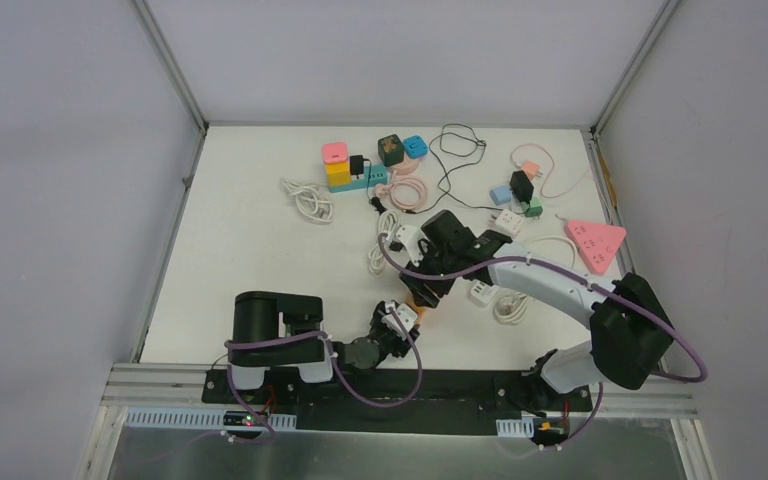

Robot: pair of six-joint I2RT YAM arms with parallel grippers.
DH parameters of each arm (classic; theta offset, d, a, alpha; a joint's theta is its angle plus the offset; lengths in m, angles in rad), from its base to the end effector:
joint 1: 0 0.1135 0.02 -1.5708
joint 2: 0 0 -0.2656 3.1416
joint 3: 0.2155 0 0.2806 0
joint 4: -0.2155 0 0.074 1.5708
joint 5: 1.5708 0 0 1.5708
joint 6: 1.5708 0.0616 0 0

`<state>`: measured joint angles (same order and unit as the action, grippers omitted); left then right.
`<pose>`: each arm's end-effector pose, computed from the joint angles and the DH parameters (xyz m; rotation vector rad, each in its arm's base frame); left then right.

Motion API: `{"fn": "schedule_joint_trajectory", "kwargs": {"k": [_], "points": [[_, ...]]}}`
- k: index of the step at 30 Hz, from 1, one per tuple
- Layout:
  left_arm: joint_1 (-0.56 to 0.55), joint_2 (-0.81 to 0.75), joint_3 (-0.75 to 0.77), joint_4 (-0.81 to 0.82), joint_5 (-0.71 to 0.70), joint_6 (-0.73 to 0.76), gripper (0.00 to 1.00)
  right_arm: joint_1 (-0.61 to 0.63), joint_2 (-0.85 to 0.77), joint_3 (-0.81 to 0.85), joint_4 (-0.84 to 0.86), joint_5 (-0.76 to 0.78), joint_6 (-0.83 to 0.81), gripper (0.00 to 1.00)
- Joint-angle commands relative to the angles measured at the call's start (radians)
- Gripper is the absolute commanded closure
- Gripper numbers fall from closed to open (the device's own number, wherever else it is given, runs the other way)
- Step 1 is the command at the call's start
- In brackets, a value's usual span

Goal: Pull the plug off the socket
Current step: Remove the plug from the socket.

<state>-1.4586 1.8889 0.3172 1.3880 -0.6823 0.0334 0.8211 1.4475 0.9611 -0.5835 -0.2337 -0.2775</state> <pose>0.0702 -0.2765 0.0694 0.7685 1.5550 -0.4573 0.2090 0.2454 0.1845 -1.4678 2.2437 0.4871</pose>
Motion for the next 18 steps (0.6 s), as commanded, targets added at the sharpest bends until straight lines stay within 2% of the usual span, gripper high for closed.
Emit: {"fn": "schedule_joint_trajectory", "kwargs": {"k": [1, 6, 13, 18], "points": [[0.007, -0.007, -0.006, 0.03, -0.029, -0.027, 1.0, -0.084, -0.007, 0.002, -0.013, -0.055, 0.018, 1.0], [0.009, -0.005, -0.005, 0.03, -0.021, -0.029, 1.0, -0.134, -0.011, -0.002, -0.035, -0.106, 0.0, 1.0], [0.01, -0.006, -0.003, 0.03, -0.012, -0.031, 1.0, 0.008, -0.002, -0.006, -0.012, -0.114, -0.019, 1.0], [0.01, -0.006, -0.006, 0.031, -0.013, -0.066, 1.0, 0.005, 0.014, 0.011, -0.023, -0.06, -0.028, 1.0]]}}
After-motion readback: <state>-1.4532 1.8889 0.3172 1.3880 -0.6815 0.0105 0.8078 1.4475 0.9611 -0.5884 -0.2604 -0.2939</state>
